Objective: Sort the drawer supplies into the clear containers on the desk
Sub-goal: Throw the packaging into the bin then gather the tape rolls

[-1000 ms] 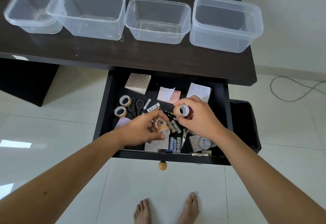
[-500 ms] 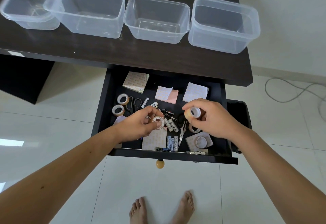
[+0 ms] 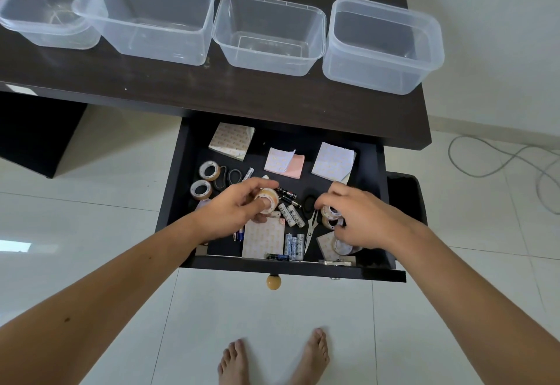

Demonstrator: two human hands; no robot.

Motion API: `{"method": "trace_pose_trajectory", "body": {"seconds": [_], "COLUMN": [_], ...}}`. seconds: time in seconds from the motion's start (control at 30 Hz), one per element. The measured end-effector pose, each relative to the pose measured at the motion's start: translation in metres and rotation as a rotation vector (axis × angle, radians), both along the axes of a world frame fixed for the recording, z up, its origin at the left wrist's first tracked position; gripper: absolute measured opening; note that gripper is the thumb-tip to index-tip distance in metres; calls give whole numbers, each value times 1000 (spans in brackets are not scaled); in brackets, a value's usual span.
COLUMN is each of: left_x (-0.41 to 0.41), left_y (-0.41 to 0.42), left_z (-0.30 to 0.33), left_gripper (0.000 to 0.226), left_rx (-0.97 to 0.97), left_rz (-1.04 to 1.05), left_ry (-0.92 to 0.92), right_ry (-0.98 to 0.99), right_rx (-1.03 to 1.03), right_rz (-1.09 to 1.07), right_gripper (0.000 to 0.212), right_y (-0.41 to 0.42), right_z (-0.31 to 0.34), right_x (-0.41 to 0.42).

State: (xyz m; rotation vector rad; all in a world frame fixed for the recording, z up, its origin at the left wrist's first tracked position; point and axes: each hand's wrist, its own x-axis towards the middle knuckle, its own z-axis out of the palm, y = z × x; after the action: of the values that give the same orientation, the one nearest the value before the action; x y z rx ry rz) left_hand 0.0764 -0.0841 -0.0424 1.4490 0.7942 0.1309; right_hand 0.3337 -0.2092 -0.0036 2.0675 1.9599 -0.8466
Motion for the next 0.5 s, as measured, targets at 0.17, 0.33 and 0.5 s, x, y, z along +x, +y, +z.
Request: {"method": "trace_pose_trajectory", "body": {"seconds": [0.17,0.33,0.5], "left_x": [0,0,-2], "left_y": [1,0,0], "left_z": [-1,2,3], "left_gripper": [28,17,17], "left_rx": [-88,-60,-12], "left_rz": [62,53,40], "left_ry": [-22,42,62], "right_ry": [-69,-82,110], "right_rx": [38,36,130], "right_rz": [-3,-32,-66], "right_gripper": [45,35,31], "right_y": [-3,-2,-2], "right_z": [-5,-4,-4], "right_x": [-5,-8,-2]}}
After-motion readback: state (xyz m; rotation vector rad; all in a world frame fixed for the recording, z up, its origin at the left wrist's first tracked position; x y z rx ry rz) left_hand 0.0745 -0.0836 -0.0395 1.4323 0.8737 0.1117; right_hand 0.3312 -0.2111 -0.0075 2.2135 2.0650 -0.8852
